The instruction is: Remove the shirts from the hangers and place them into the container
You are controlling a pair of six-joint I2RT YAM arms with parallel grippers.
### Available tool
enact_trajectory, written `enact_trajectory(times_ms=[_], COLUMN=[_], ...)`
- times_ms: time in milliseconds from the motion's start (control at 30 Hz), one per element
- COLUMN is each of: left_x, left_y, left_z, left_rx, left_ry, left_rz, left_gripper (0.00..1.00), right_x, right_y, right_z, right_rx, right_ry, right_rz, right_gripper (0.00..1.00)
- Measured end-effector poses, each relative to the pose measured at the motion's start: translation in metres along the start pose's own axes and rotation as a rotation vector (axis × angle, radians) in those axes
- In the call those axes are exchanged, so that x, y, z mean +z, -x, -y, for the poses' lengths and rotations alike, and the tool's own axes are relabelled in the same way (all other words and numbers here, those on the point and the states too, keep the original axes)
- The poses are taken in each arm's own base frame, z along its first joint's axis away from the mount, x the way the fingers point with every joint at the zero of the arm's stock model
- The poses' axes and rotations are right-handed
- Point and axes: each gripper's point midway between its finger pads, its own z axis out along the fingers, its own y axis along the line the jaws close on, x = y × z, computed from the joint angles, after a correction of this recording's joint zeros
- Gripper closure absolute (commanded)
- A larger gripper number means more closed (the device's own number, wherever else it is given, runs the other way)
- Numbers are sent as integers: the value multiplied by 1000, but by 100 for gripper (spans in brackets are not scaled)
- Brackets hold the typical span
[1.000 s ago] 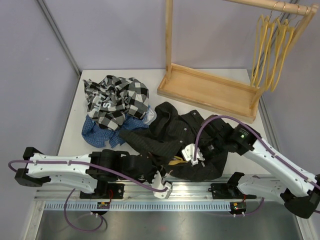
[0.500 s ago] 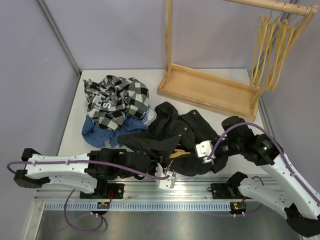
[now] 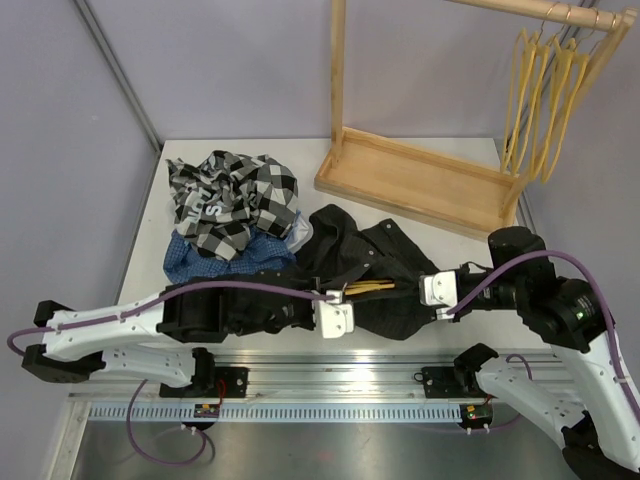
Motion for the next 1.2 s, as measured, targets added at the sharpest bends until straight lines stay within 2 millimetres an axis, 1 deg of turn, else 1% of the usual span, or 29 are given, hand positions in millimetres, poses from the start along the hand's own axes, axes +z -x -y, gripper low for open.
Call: enact_trajectory(times_ms=[100, 200, 300, 400, 467, 533, 633, 733, 900, 1033, 1100, 1200], left_x=[6, 17, 25, 27, 28, 28, 27, 21, 17, 16, 14, 9], left_y=[7, 3, -4, -2, 2, 6, 10, 13, 8, 5, 6, 3], left_z=[-8, -13, -14, -15, -15, -15, -20, -23, -29, -34, -38, -38], left_rx=[-109, -220, -337, -410, -433, -442, -460, -488, -570, -652, -682, -705], left_ry=[-6, -20, -58, -89, -102, -107, -95, -80, -22, 22, 39, 46], left_rz=[-10, -26, -32, -13, 9, 26, 47, 68, 73, 80, 88, 94], left_gripper=[100, 100, 100, 100, 100, 100, 100, 100, 100, 100, 100, 100], right_x=[-3, 0, 3, 2, 0, -6, -12, -15, -21, -24, -21, -17], right_y=[4, -3, -15, -33, -43, -48, -48, -45, -39, -39, -39, -33], right_z=[5, 0, -8, -14, -12, -6, 2, 9, 15, 14, 12, 7], right_rx=[9, 29, 42, 53, 58, 67, 93, 129, 208, 294, 325, 337], right_ry=[15, 45, 63, 43, 2, -58, -134, -179, -229, -258, -250, -218], right_rz=[-8, -34, -62, -123, -166, -191, -191, -169, -135, -120, -108, -62], right_gripper=[100, 100, 100, 100, 100, 100, 100, 100, 100, 100, 100, 100])
